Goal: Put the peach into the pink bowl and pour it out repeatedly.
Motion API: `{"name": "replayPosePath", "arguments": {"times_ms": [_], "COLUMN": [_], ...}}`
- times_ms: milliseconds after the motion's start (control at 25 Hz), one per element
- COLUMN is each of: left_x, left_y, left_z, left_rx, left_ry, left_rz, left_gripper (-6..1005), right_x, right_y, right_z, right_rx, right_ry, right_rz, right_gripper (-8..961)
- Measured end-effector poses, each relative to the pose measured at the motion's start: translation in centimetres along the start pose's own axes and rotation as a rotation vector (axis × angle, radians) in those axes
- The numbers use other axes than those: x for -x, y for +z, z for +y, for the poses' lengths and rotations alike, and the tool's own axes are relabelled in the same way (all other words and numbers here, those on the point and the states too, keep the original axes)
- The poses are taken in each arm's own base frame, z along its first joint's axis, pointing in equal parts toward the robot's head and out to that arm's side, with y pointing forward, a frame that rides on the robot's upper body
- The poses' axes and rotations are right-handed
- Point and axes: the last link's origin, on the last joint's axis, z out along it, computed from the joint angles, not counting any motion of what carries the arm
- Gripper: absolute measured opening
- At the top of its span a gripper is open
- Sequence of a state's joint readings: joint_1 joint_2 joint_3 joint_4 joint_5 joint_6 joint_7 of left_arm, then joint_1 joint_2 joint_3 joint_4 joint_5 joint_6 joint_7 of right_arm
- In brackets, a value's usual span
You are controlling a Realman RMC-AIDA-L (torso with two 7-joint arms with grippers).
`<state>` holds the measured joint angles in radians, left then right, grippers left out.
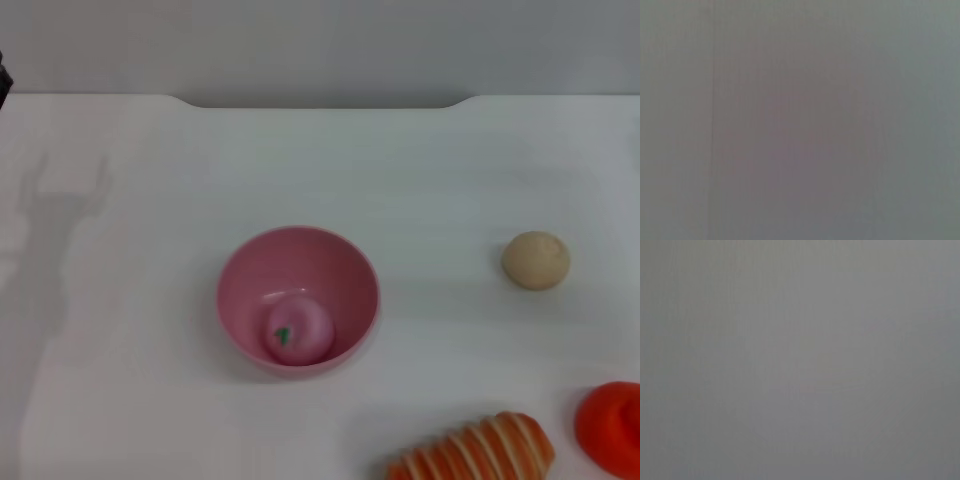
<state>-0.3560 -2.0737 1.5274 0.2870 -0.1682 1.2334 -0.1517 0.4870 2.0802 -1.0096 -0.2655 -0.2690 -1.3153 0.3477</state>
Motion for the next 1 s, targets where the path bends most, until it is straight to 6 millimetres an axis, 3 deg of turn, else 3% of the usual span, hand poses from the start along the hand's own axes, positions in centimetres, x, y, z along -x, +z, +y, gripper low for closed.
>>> {"name": "replayPosePath", "arguments": {"times_ms": [320, 760, 1000], "left_x": [0.1, 0.5, 0.2], "left_y": [-1.4, 1.9, 2.5], "left_z": [1.7, 3.1, 3.4], "left_rx": [0.111, 0.127, 0.131], "left_ry": [-0.023, -0.017, -0.022], "left_rz": [0.001, -0.054, -0.046], "left_gripper": [830, 829, 829], "right_x": [-0.8, 0.6, 1.8], "right_y": [1.6, 5.7, 7.8], "right_z": [1.7, 3.8, 4.9], "right_rx": [0.022, 0.070, 0.071], "right_ry": [0.034, -0.094, -0.192], "right_rz": [0.031, -0.036, -0.093], "right_gripper": [561, 560, 560]}}
